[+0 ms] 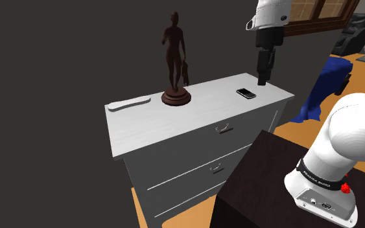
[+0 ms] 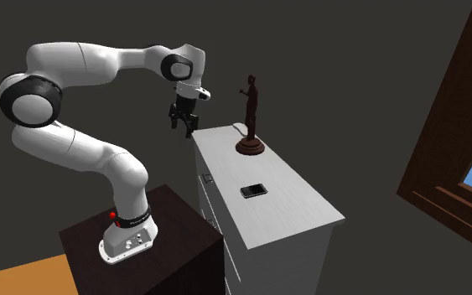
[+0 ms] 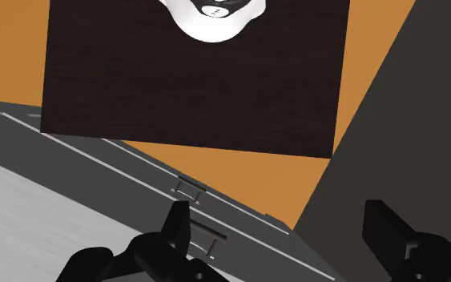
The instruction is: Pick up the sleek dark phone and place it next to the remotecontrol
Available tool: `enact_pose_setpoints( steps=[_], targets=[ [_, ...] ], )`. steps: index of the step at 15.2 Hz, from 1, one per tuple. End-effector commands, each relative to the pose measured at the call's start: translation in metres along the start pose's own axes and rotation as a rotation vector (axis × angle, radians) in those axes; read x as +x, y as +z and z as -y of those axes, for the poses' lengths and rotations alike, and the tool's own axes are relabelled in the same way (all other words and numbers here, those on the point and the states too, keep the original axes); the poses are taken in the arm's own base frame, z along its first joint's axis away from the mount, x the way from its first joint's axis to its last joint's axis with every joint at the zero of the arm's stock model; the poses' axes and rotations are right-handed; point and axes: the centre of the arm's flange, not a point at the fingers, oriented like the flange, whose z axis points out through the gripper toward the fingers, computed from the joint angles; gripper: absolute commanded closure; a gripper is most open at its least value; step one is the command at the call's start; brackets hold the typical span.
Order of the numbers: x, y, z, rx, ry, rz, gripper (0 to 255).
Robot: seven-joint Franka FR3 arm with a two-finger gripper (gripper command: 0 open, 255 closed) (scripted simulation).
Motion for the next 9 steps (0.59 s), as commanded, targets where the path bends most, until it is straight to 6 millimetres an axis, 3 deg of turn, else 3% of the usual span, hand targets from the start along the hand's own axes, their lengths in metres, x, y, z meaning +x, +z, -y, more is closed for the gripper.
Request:
enact_pose_setpoints(
  steps=[1, 9],
  targets=[
    [0.0, 0.0, 0.0, 0.0, 0.0, 0.0, 0],
    [0.04, 0.031, -0.085, -0.023, 0.106, -0.056, 0]
  ],
)
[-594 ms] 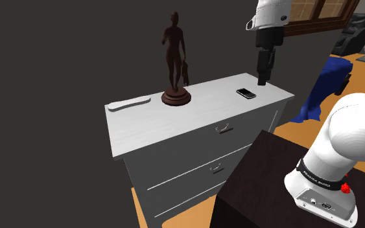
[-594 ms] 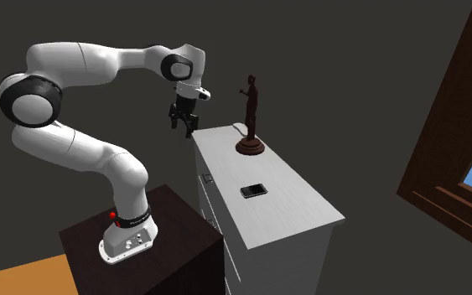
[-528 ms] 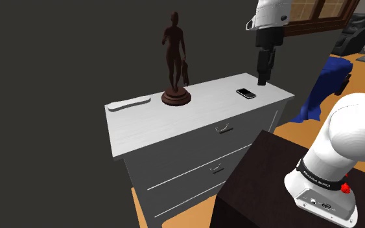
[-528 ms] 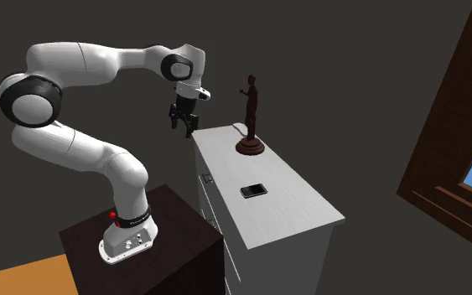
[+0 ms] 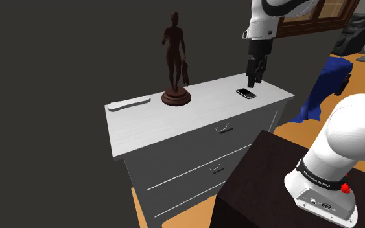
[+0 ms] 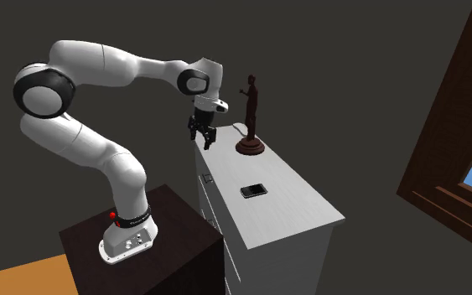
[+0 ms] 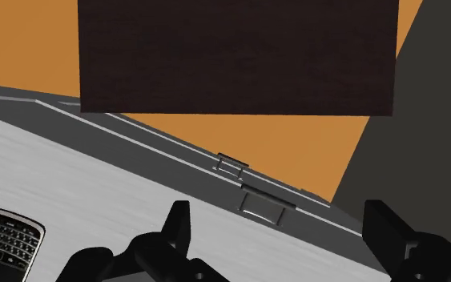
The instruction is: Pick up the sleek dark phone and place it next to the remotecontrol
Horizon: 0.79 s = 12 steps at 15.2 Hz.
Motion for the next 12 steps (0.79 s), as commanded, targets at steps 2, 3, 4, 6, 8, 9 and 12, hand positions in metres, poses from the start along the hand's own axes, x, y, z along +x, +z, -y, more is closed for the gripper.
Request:
enact_pose_setpoints(
  steps=[2, 3, 4, 6, 8, 9, 12],
  targets=[
    [0.015, 0.014, -0.032, -0.01, 0.04, -0.023, 0],
    [0.02, 0.018, -0.043, -0.013, 0.053, -0.03, 0],
    [0.025, 0.022, -0.053, -0.016, 0.066, -0.037, 0],
    [0.035, 0.029, -0.075, -0.021, 0.093, -0.051, 0],
    [0.044, 0.036, -0.096, -0.027, 0.119, -0.065, 0],
    [0.048, 0.04, -0.107, -0.03, 0.132, -0.072, 0],
    [0.06, 0.05, -0.141, -0.039, 0.172, -0.093, 0]
  ],
)
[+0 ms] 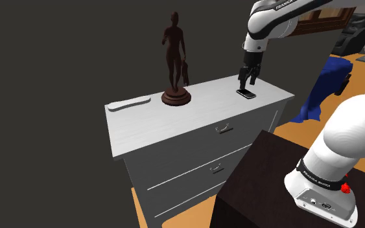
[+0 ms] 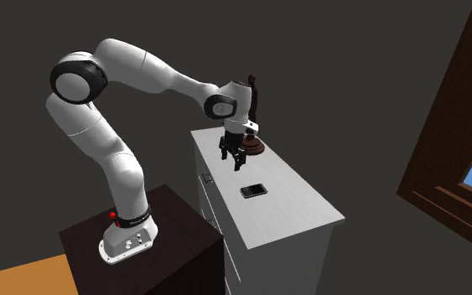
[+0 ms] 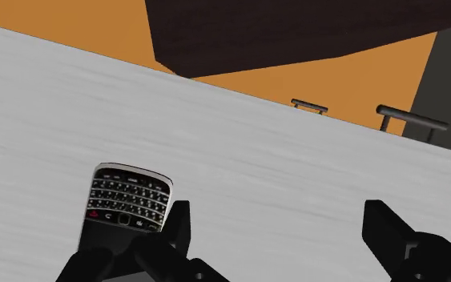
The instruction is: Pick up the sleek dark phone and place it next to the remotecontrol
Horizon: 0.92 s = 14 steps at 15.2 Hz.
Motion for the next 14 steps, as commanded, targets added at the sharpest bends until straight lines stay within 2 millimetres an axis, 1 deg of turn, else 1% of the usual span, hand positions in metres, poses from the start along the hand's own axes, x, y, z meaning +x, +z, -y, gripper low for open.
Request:
enact_pose_setpoints(
  steps=[1, 8, 9, 14],
  targets=[
    [0.011, 0.01, -0.024, -0.008, 0.027, -0.015, 0],
    [0.045, 0.036, -0.099, -0.028, 0.12, -0.064, 0],
    [0.048, 0.038, -0.106, -0.03, 0.129, -0.069, 0],
    [0.05, 0.065, -0.107, -0.03, 0.129, -0.069, 0]
  ],
)
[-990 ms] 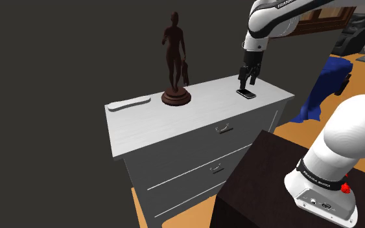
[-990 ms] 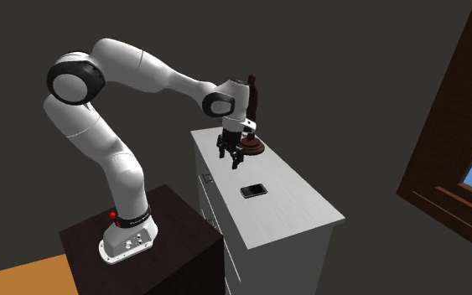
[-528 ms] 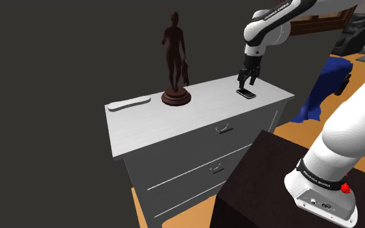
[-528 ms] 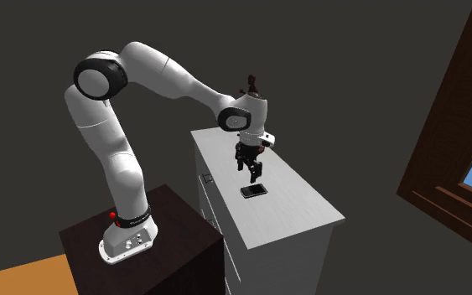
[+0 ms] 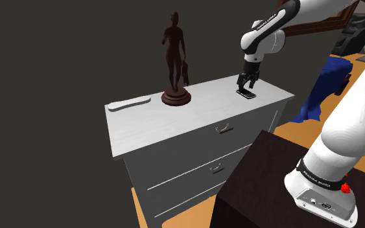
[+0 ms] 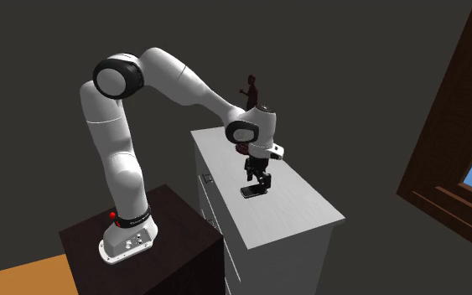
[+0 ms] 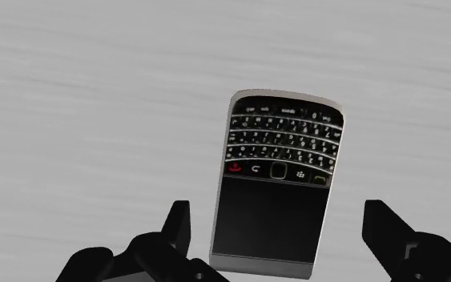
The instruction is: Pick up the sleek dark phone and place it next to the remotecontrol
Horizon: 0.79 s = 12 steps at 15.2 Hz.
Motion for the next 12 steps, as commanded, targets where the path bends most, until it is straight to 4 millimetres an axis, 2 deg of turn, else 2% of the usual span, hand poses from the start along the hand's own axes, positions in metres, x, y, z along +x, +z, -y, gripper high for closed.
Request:
enact_pose_setpoints(
  steps=[1, 3, 10, 11, 12],
  targets=[
    [0.0011, 0.0106, -0.0003, 0.0, 0.0, -0.001, 0],
    [0.0011, 0.0189, -0.0004, 0.0, 0.0, -0.001, 0],
    [0.0011, 0.0189, -0.0004, 0.0, 0.0, -0.001, 0],
    [0.0011, 0.0189, -0.0004, 0.0, 0.0, -0.001, 255],
    [0.0011, 0.0189, -0.0004, 0.0, 0.0, -0.001, 255]
  ],
)
